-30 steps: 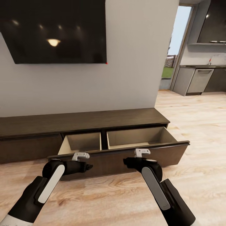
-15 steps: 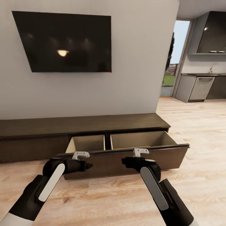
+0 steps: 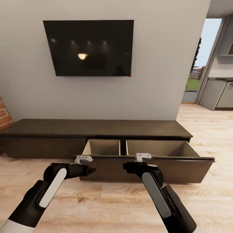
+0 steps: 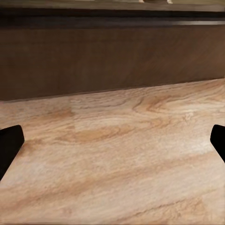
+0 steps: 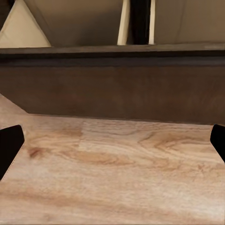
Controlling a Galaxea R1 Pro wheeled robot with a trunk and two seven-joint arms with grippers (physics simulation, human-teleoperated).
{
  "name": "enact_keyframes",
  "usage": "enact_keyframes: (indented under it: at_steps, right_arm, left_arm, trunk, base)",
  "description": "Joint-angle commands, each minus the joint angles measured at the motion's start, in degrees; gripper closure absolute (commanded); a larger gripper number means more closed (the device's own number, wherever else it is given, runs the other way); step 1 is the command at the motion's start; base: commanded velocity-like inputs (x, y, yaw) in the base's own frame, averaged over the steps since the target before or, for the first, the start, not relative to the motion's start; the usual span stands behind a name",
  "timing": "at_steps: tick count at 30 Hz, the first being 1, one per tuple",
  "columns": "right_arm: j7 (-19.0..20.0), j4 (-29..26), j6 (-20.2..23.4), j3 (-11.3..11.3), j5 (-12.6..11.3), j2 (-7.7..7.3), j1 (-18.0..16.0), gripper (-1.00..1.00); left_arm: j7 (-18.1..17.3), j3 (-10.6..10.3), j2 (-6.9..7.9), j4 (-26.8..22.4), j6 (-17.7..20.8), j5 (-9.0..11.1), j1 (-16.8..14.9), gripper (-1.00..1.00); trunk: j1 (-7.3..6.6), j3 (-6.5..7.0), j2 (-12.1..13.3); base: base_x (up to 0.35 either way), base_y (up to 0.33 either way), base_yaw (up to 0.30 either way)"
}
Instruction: Place each of the two pumpkins and all three candles from the living room inside a cabinet in the living room (use any cabinet), then make sure every cabinet is closed, and position the cauldron so it is next to a table in the living room.
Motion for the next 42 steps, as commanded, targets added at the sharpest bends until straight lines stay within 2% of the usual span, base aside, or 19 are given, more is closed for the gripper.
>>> enact_keyframes:
  at_steps: [1,19,42]
  right_arm:
    - [-0.60,-0.06,0.13,0.07,-0.51,0.03,-0.04,-1.00]
    - [-0.54,-0.03,0.13,0.29,-0.41,0.26,-0.04,-1.00]
    - [-0.54,0.04,0.08,0.31,-0.41,0.35,-0.04,-1.00]
  left_arm:
    - [0.51,-0.08,0.06,-0.07,0.14,0.54,-0.06,-1.00]
    - [0.51,0.05,0.29,-0.71,0.14,0.60,-0.05,-1.00]
    - [0.51,0.16,0.24,-0.21,0.14,0.52,-0.28,-1.00]
  trunk:
    - [-0.01,-0.06,-0.03]
    - [-0.01,-0.06,-0.03]
    - [-0.01,-0.06,-0.03]
  base:
    - [-0.001,0.000,0.288]
    - [-0.133,0.090,0.289]
    - [-0.007,0.025,0.290]
